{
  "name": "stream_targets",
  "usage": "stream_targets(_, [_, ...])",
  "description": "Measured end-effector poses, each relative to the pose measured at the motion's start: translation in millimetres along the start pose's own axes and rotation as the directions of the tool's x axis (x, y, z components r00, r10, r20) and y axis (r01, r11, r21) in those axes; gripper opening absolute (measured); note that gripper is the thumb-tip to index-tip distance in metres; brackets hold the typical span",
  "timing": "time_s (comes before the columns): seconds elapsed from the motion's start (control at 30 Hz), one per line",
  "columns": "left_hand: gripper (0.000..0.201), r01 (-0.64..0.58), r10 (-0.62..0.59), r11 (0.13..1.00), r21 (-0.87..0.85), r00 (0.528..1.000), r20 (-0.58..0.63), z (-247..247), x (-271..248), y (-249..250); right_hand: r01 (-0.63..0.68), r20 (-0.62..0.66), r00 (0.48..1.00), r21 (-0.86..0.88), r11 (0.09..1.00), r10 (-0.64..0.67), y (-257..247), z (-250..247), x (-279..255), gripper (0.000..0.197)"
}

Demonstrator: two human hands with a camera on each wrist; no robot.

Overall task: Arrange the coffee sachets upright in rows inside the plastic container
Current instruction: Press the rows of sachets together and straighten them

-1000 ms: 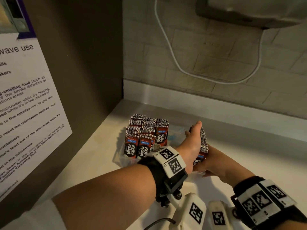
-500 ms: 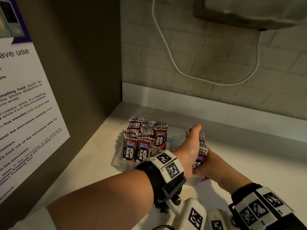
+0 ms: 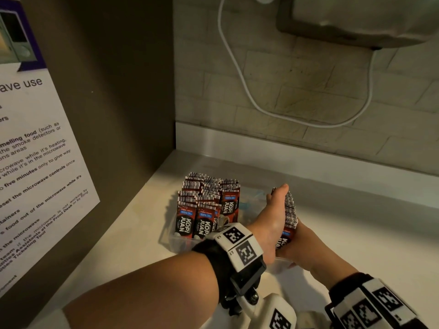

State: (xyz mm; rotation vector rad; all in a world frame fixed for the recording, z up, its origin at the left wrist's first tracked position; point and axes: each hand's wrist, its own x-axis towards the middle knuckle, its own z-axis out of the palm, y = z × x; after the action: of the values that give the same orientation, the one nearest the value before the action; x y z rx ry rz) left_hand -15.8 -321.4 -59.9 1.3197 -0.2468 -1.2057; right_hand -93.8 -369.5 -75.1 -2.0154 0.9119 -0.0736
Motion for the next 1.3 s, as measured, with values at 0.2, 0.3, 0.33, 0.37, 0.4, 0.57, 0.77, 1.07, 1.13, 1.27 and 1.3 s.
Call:
stream_targets(0.2, [0.101,0.004,-0.002,0.999,0.040,0.999,-0.046,2.8,1.0,-3.1,-0.001,-0.004,1.000,0.006,1.000,0.001,0.9,0.9,0.3,0.076])
stream_targets(0.3, [0.084,0.015,-0.005,0.988,0.153,0.998,-0.065,2.9,-1.0,-2.0,-0.026,0.033,0.999,0.073,0.997,0.024,1.5,-1.5,0.0,0.072])
stream_targets(0.33, [0.078,0.001,0.010,0.985,0.170,0.998,-0.066,1.7,0.9,-3.3,-0.034,0.050,0.998,0.111,0.993,0.029,2.3,-3.2,0.1,0.073])
stream_targets(0.37, [0.075,-0.010,0.022,0.984,0.178,0.997,-0.068,1.0,2.6,-4.4,-0.038,0.065,0.997,0.154,0.987,0.029,3.3,-4.9,0.0,0.076])
stream_targets(0.4, [0.074,-0.016,0.030,0.982,0.190,0.997,-0.072,0.9,3.9,-5.1,-0.034,0.078,0.997,0.194,0.980,0.019,3.9,-7.0,-0.5,0.081])
stream_targets(0.57, [0.088,0.002,0.010,0.983,0.185,0.998,-0.065,-0.1,13.6,-8.4,0.019,0.134,0.988,0.396,0.918,-0.079,3.0,-19.9,-1.7,0.101])
stream_targets(0.77, [0.064,-0.030,0.046,0.988,0.153,0.994,-0.100,2.5,22.2,-7.3,0.103,0.133,0.975,0.436,0.894,-0.176,-2.3,-19.2,-2.7,0.109])
stream_targets(1.07, [0.073,-0.062,0.082,0.976,0.209,0.993,-0.087,5.9,32.1,-17.2,0.094,0.108,0.982,0.429,0.898,-0.154,-0.8,-16.0,-2.2,0.116])
stream_targets(1.13, [0.072,-0.069,0.090,0.972,0.222,0.992,-0.084,6.7,33.9,-17.8,0.092,0.111,0.982,0.434,0.896,-0.154,-0.9,-16.7,-2.9,0.114])
stream_targets(1.27, [0.084,-0.078,0.095,0.975,0.208,0.993,-0.076,3.9,34.2,-17.3,0.087,0.106,0.984,0.419,0.904,-0.144,-3.2,-16.2,-4.8,0.112])
stream_targets(1.3, [0.085,-0.078,0.095,0.975,0.208,0.993,-0.075,3.6,34.0,-16.6,0.086,0.102,0.985,0.415,0.906,-0.140,-4.2,-15.7,-5.4,0.110])
